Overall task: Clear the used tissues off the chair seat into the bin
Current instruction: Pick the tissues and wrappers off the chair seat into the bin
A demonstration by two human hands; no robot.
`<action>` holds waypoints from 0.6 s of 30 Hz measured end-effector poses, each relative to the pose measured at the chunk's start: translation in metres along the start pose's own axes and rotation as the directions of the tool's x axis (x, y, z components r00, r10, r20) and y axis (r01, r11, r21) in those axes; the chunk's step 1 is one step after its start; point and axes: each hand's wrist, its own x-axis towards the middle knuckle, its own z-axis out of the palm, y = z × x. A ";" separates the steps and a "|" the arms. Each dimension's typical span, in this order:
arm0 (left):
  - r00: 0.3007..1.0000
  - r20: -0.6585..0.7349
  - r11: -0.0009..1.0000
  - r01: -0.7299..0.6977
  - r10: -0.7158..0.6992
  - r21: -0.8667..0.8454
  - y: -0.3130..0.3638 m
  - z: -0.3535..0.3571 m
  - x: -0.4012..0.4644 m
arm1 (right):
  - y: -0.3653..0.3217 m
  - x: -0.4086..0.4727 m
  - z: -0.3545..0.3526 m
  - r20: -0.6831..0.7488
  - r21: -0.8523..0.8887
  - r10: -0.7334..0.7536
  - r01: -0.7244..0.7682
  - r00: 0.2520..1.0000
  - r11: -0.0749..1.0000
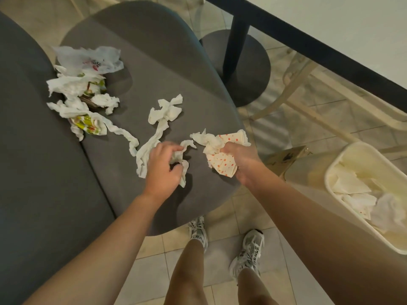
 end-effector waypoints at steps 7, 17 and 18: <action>0.960 0.202 0.835 0.056 -0.196 0.547 -0.047 -0.005 -0.005 | -0.003 0.004 -0.017 -0.031 0.008 -0.014 0.014 0.999 1.000; 0.971 0.221 0.951 -0.154 0.095 0.267 -0.030 0.008 -0.006 | 0.002 -0.001 -0.015 -0.075 -0.035 -0.010 0.008 0.997 0.999; 0.975 0.204 0.961 -0.136 0.087 0.242 -0.025 0.008 -0.009 | 0.001 -0.003 -0.016 -0.077 -0.033 -0.015 0.013 0.997 0.999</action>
